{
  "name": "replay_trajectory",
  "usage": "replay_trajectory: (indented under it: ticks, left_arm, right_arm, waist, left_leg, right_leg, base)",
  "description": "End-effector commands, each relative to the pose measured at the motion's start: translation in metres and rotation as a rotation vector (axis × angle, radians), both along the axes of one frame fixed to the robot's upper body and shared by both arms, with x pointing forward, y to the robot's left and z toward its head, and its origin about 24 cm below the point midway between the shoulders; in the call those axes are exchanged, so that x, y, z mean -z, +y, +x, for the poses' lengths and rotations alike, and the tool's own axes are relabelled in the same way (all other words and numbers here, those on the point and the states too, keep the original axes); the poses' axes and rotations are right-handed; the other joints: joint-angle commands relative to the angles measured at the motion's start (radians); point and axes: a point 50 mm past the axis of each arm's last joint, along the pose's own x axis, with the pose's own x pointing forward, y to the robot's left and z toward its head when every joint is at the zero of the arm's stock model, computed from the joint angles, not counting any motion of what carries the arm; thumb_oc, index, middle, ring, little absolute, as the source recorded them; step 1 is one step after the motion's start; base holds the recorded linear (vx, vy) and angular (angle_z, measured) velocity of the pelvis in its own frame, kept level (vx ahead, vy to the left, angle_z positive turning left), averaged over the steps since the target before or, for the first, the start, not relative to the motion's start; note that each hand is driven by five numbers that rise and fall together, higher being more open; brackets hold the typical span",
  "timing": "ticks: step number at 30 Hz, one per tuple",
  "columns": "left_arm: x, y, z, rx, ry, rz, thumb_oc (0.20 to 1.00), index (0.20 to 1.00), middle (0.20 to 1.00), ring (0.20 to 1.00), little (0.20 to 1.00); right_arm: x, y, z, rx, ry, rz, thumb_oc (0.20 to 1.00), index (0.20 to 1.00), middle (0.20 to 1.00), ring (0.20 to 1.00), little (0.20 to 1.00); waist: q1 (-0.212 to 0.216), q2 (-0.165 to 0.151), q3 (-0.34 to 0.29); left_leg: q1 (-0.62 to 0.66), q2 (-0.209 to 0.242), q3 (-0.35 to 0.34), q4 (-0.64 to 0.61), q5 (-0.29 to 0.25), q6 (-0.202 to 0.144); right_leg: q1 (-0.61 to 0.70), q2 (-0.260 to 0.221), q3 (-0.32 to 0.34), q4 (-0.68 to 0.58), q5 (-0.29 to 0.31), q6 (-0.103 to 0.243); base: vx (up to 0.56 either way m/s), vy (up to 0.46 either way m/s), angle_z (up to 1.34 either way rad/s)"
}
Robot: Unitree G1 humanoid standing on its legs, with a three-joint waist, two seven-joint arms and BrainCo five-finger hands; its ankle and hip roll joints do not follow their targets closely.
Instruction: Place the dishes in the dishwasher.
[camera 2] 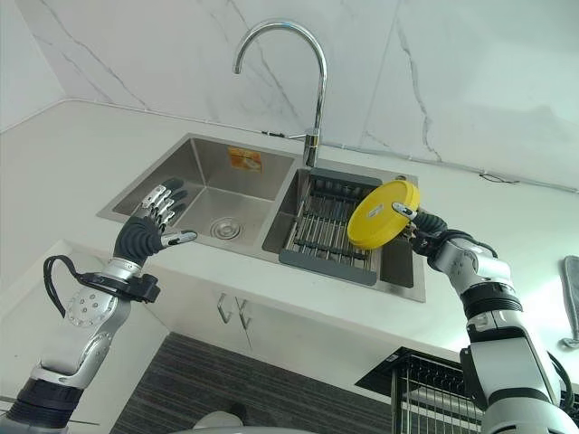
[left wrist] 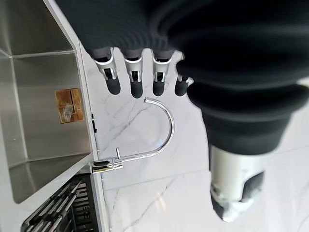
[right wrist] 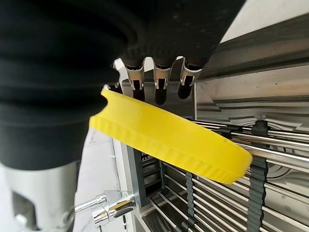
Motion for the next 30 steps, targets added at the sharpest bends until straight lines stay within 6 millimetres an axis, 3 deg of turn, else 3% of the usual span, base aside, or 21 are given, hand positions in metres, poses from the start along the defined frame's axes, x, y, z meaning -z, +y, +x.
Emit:
replay_trajectory:
  ticks: [1, 14, 30]
  left_arm:
    - [-0.019, -0.011, 0.004, 0.079, -0.081, 0.004, 1.000, 1.000, 1.000, 1.000, 1.000]
    - [-0.017, -0.011, 0.003, 0.086, -0.063, 0.010, 1.000, 1.000, 1.000, 1.000, 1.000]
    - [-0.015, -0.010, 0.002, 0.084, -0.048, 0.017, 1.000, 1.000, 1.000, 1.000, 1.000]
  right_arm:
    - [-0.052, 0.005, 0.024, -0.017, -0.153, 0.000, 1.000, 1.000, 1.000, 1.000, 1.000]
    - [-0.046, 0.004, 0.023, -0.002, -0.119, -0.001, 1.000, 1.000, 1.000, 1.000, 1.000]
    - [-0.058, -0.003, 0.026, 0.035, -0.148, -0.007, 1.000, 1.000, 1.000, 1.000, 1.000]
  waist:
    - [0.013, -0.006, -0.021]
    - [0.016, -0.002, -0.017]
    - [0.028, -0.004, -0.013]
  left_leg:
    - [0.025, 0.002, 0.024, 0.000, -0.105, -0.001]
    - [0.027, -0.001, 0.020, 0.000, -0.105, 0.000]
    - [0.029, -0.002, 0.006, 0.000, -0.112, -0.002]
  right_leg:
    - [0.031, -0.054, 0.046, 0.007, -0.135, 0.036]
    - [0.033, -0.053, 0.051, 0.007, -0.135, 0.037]
    - [0.037, -0.050, 0.050, 0.007, -0.145, 0.038]
  base:
    - [0.00, 0.002, 0.05]
    - [0.02, -0.004, 0.01]
    - [0.00, 0.000, 0.00]
